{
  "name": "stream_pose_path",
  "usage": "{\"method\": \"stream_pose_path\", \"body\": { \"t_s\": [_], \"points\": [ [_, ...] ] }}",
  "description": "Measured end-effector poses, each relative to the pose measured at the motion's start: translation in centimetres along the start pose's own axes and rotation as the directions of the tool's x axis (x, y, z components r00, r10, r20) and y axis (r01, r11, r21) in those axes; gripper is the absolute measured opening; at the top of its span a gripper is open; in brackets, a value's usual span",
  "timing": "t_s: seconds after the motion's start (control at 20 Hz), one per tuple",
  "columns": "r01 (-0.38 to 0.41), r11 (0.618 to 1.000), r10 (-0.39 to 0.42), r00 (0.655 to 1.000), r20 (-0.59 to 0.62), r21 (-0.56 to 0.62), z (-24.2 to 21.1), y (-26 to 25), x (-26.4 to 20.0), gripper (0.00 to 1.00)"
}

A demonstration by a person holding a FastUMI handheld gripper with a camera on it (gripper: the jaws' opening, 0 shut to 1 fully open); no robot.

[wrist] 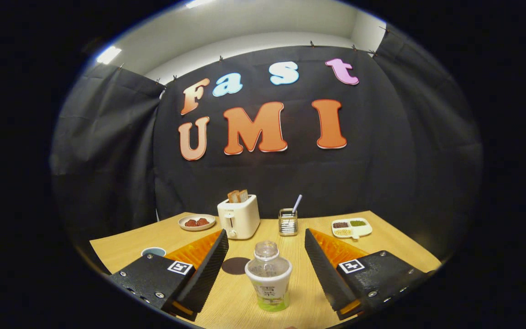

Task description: Take the bottle from table, then pour the juice into the cup, finally place the bottle on the coaster

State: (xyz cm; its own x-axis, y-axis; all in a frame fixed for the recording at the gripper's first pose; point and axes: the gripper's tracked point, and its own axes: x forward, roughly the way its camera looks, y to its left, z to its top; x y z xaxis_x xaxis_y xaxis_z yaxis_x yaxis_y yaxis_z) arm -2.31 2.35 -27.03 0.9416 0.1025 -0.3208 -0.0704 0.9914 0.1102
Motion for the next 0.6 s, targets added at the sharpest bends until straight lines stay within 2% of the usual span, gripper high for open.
{"method": "stream_pose_path", "body": {
  "t_s": [0.6],
  "points": [
    [0.043, 0.996, -0.032, 0.988, -0.150, 0.074, -8.6, -0.9, 0.9, 1.00]
  ]
}}
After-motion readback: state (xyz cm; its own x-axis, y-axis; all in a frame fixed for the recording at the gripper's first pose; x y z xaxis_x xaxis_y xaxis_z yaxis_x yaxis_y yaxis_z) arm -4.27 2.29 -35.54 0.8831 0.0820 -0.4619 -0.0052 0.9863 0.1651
